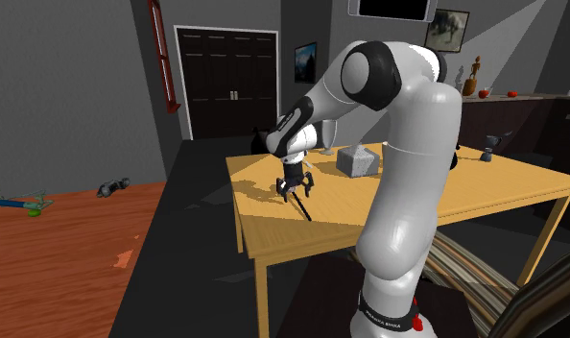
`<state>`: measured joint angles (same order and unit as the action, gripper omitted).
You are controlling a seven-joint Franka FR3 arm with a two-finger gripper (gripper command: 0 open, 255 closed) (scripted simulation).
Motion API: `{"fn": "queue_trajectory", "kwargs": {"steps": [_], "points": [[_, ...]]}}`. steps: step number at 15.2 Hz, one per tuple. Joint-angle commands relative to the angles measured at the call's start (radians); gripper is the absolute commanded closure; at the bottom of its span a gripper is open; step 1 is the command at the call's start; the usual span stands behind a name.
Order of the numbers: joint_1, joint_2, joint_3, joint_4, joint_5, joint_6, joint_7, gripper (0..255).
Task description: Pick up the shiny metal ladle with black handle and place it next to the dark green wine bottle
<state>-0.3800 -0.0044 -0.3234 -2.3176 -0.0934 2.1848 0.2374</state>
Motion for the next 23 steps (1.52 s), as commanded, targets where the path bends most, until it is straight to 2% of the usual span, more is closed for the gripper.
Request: {"fn": "queue_trajectory", "kwargs": {"steps": [1,10,23], "points": [[0.0,0.0,0.0,0.0,0.0,0.0,0.0,255],[0.0,0.0,0.0,0.0,0.0,0.0,0.0,255],[0.003,-0.098,0.007,0.084,-0.022,-0.178,0.01,255]]}}
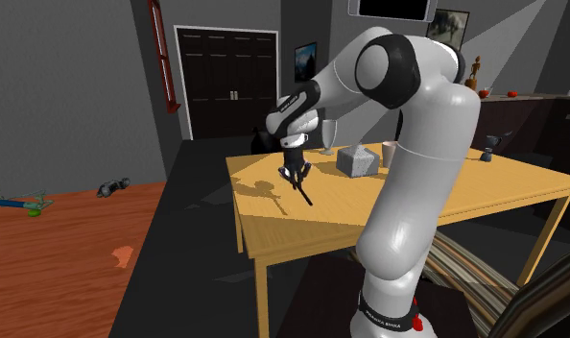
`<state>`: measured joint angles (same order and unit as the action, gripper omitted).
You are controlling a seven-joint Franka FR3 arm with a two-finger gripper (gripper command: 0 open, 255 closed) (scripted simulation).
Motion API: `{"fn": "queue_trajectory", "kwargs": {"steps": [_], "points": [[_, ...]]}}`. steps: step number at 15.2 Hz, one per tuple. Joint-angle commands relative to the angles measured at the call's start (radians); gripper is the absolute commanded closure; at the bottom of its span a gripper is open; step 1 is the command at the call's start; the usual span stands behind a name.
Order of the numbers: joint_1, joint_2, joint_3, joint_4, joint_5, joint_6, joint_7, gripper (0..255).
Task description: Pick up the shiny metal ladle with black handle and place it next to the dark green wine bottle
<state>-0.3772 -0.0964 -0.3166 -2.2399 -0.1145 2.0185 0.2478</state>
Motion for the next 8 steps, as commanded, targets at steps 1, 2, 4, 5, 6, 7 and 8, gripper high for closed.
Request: {"fn": "queue_trajectory", "kwargs": {"steps": [1,2,4,5,6,7,8], "points": [[0.0,-0.011,0.001,0.014,-0.002,-0.026,0.0,255],[0.0,-0.017,0.002,0.022,-0.003,-0.039,0.0,255],[0.001,-0.028,0.003,0.039,-0.005,-0.066,0.001,255],[0.001,-0.033,0.004,0.048,-0.006,-0.08,0.001,255],[0.001,-0.037,0.005,0.057,-0.006,-0.094,0.001,255],[0.001,-0.042,0.006,0.066,-0.007,-0.107,0.001,255],[0.002,-0.046,0.006,0.075,-0.007,-0.121,0.001,255]]}}
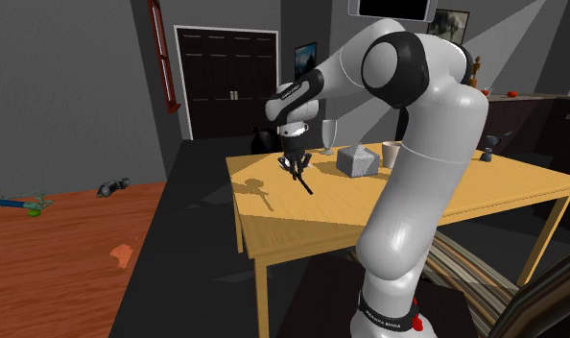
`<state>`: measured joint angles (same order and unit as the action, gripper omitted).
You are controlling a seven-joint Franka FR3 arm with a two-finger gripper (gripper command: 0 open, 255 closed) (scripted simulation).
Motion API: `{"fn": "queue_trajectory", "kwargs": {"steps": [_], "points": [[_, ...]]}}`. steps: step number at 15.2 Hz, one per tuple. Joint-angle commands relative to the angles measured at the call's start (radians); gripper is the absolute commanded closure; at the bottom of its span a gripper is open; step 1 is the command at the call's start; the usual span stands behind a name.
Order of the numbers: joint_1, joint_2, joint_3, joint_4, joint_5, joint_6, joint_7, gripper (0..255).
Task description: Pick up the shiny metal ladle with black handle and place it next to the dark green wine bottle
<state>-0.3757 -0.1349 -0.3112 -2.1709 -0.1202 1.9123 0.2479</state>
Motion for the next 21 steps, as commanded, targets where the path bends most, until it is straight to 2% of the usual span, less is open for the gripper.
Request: {"fn": "queue_trajectory", "kwargs": {"steps": [1,21], "points": [[0.0,-0.012,0.002,0.016,-0.002,-0.028,0.001,255],[0.006,-0.046,0.015,0.252,-0.001,-0.296,-0.011,255]]}}
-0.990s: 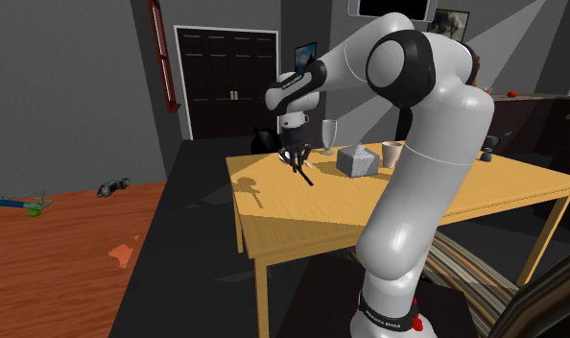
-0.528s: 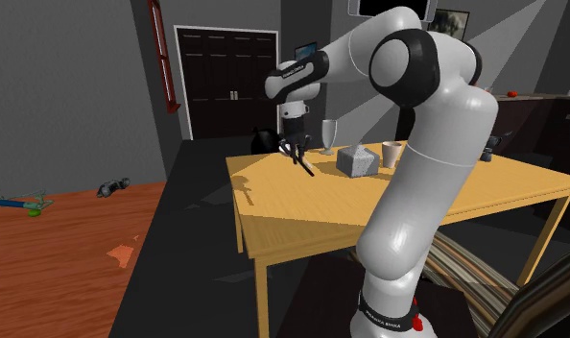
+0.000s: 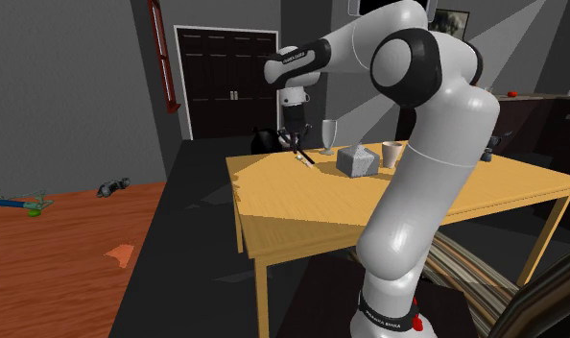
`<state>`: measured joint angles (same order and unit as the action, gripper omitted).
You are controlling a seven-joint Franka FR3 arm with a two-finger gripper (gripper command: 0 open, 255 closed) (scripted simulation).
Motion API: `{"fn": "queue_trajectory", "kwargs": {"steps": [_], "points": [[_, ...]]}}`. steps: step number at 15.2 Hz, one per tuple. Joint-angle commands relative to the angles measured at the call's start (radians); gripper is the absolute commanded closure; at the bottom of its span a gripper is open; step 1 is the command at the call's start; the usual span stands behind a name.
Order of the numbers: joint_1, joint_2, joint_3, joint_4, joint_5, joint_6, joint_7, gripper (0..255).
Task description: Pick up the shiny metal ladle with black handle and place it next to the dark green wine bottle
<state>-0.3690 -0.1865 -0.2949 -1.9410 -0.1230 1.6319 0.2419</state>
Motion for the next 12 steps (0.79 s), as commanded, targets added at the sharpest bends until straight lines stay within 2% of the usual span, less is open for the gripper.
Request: {"fn": "queue_trajectory", "kwargs": {"steps": [1,12], "points": [[0.0,0.007,-0.001,0.036,0.002,-0.029,-0.006,255],[0.002,0.03,0.001,0.209,0.008,-0.179,-0.02,255]]}}
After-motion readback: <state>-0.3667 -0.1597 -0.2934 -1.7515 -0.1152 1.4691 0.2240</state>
